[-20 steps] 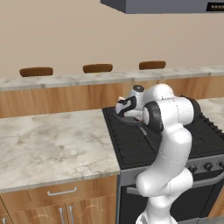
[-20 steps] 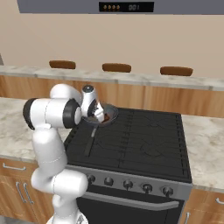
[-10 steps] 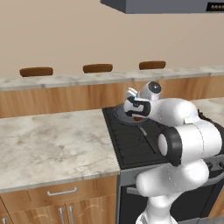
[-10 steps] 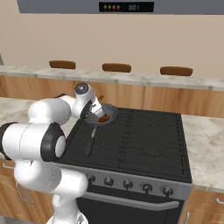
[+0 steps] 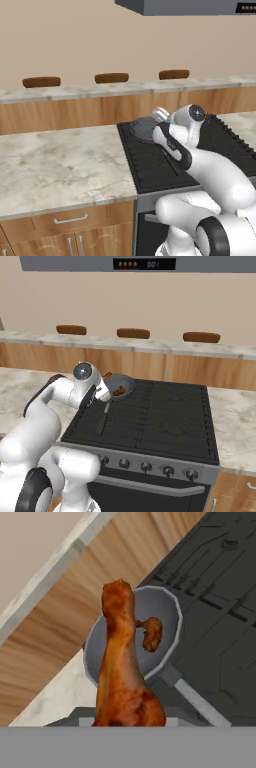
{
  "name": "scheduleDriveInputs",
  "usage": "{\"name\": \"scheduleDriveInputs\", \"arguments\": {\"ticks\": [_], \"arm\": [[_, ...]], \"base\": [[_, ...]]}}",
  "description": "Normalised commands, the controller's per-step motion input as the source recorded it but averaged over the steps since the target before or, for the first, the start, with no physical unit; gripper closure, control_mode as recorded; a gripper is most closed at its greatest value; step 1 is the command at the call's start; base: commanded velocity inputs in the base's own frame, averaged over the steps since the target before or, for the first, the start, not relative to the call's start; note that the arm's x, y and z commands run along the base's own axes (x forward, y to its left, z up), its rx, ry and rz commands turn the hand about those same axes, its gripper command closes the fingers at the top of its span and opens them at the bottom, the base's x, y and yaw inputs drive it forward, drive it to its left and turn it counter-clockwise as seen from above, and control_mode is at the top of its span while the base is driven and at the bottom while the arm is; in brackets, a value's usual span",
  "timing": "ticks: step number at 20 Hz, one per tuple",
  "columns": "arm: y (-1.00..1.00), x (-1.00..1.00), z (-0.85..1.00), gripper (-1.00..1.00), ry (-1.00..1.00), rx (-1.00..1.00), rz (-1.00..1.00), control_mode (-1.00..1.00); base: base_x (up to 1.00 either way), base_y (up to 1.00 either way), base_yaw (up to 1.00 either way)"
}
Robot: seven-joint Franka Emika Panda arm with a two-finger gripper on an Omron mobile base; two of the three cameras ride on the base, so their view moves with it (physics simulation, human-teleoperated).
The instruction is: Take the chicken drumsticks from the pan and place one on each plate on the dining counter.
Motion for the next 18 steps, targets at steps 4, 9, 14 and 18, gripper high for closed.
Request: {"name": "scheduleDriveInputs", "arguments": {"ticks": [4,9,14,18], "arm": [[0.00,-1.00,0.36,1.00,0.09,0.00,0.00,-1.00],[0.00,-0.96,0.00,1.00,0.26,-0.03,-0.02,-1.00],[0.00,-0.80,-0.21,1.00,-0.05,0.00,-0.07,1.00],[0.00,0.00,0.00,1.00,0.00,0.00,0.00,1.00]], "base": [[0.00,0.00,0.00],[0.00,0.00,0.00],[-0.20,0.00,-0.02],[-1.00,-0.18,-0.06]]}}
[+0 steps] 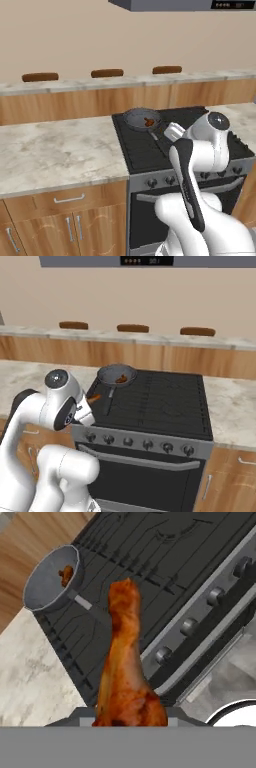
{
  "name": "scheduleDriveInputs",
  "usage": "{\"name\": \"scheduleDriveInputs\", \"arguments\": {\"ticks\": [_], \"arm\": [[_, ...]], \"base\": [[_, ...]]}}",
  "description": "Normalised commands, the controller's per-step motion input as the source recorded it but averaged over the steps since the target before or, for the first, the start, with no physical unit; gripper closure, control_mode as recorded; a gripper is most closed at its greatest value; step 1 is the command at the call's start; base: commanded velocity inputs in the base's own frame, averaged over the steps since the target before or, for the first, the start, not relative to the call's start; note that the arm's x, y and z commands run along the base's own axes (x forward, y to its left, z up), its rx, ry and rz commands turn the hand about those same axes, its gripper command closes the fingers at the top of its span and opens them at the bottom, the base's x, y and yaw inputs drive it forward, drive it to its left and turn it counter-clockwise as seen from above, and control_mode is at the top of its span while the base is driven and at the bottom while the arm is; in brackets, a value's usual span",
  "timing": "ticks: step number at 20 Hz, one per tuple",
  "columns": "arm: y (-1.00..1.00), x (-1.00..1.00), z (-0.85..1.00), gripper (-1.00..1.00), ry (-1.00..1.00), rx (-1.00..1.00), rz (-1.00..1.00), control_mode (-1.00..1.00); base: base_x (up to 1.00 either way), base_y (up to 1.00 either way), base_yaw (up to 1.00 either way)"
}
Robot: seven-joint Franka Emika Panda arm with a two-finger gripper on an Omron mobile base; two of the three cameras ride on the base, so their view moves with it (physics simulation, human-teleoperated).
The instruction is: Take the chicken drumsticks from the pan and place one on each plate on the dining counter.
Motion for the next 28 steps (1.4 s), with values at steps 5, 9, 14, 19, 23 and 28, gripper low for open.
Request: {"name": "scheduleDriveInputs", "arguments": {"ticks": [5,9,14,19,23,28], "arm": [[0.00,0.00,0.00,1.00,0.00,0.00,0.00,1.00],[0.00,0.00,0.00,1.00,0.00,0.00,0.00,1.00],[0.00,0.00,0.00,1.00,0.00,0.00,0.00,1.00],[0.00,0.00,0.00,1.00,0.00,0.00,0.00,1.00],[0.00,0.00,0.00,1.00,0.00,0.00,0.00,1.00],[0.00,0.00,0.00,1.00,0.00,0.00,0.00,1.00]], "base": [[-0.73,-0.83,-0.04],[-0.17,-1.00,-0.01],[-0.04,-1.00,0.00],[0.00,-1.00,0.05],[0.01,-1.00,0.11],[0.16,-1.00,0.15]]}}
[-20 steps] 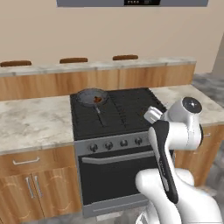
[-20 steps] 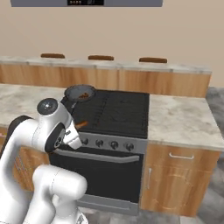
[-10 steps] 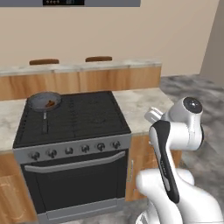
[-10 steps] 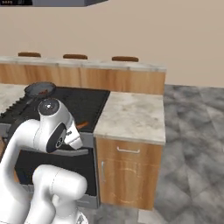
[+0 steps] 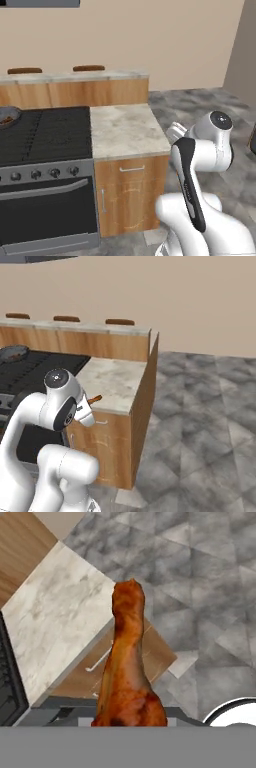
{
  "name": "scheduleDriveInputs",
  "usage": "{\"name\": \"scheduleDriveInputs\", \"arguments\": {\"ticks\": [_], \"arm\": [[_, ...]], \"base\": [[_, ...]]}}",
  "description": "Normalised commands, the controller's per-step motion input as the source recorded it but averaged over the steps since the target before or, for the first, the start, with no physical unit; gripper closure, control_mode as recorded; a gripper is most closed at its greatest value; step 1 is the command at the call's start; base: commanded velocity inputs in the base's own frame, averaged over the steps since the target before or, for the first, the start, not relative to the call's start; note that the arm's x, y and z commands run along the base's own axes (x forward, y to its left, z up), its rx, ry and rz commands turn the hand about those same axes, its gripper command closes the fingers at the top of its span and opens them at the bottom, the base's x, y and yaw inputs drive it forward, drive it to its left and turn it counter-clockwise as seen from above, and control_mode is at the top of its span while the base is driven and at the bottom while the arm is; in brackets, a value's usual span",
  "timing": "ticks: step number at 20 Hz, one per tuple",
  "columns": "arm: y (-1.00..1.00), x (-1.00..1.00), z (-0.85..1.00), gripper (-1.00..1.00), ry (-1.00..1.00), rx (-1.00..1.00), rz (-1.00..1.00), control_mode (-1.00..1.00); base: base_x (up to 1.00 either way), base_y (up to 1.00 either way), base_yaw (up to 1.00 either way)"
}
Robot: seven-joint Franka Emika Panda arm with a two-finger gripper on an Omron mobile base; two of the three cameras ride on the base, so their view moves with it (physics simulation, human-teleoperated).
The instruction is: Take the chicken drumsticks from the pan and place one on each plate on the dining counter.
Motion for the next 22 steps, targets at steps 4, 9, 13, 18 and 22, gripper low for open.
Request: {"name": "scheduleDriveInputs", "arguments": {"ticks": [4,9,13,18,22], "arm": [[0.00,0.00,0.00,1.00,0.00,0.00,0.00,1.00],[0.00,0.00,0.00,1.00,0.00,0.00,0.00,1.00],[0.00,0.00,0.00,1.00,0.00,0.00,0.00,1.00],[0.00,0.00,0.00,1.00,0.00,0.00,0.00,1.00],[0.00,0.00,0.00,1.00,0.00,0.00,0.00,1.00]], "base": [[0.24,-1.00,0.19],[0.34,-1.00,0.22],[0.63,-1.00,0.28],[0.88,-1.00,0.35],[0.90,-1.00,0.38]]}}
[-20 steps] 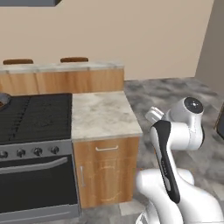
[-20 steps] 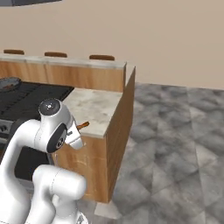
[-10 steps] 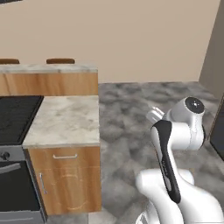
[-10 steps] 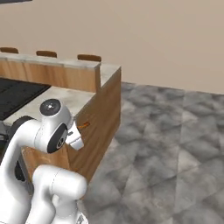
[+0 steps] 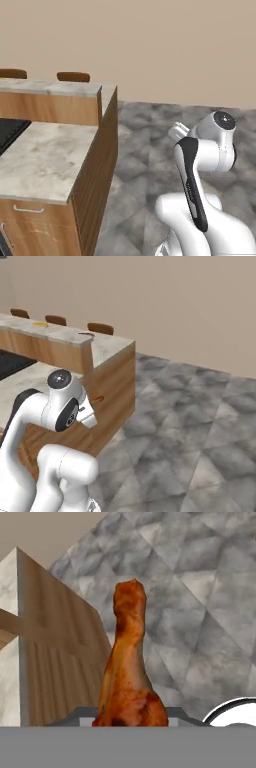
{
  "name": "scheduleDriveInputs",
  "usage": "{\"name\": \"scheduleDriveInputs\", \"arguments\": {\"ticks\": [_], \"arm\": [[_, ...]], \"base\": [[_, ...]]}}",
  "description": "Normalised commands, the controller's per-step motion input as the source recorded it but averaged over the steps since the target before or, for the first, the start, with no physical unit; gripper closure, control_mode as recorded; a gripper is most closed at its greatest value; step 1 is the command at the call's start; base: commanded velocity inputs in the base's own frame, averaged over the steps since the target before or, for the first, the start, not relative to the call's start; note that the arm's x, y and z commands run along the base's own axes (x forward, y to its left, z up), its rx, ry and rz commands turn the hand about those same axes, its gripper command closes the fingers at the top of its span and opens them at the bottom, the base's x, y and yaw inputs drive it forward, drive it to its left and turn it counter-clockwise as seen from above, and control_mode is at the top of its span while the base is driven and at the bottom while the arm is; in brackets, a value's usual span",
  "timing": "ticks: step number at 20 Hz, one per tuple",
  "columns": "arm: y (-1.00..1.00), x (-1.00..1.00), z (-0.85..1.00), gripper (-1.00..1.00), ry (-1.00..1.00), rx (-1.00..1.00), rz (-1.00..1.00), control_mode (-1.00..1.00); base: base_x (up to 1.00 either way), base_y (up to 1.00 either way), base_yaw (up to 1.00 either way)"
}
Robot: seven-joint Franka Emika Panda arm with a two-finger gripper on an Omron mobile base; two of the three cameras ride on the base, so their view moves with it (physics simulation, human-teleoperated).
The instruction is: Take the chicken drumsticks from the pan and place one on each plate on the dining counter.
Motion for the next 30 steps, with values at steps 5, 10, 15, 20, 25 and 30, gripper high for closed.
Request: {"name": "scheduleDriveInputs", "arguments": {"ticks": [5,10,15,20,25,30], "arm": [[0.00,0.00,0.00,1.00,0.00,0.00,0.00,1.00],[0.00,0.00,0.00,1.00,0.00,0.00,0.00,1.00],[0.00,0.00,0.00,1.00,0.00,0.00,0.00,1.00],[0.00,0.00,0.00,1.00,0.00,0.00,0.00,1.00],[0.00,0.00,0.00,1.00,0.00,0.00,0.00,1.00],[0.00,0.00,0.00,1.00,0.00,0.00,0.00,1.00]], "base": [[0.97,-1.00,0.42],[0.94,-1.00,0.43],[0.80,-1.00,0.42],[0.67,-1.00,0.40],[0.41,-1.00,0.35],[0.37,-1.00,0.34]]}}
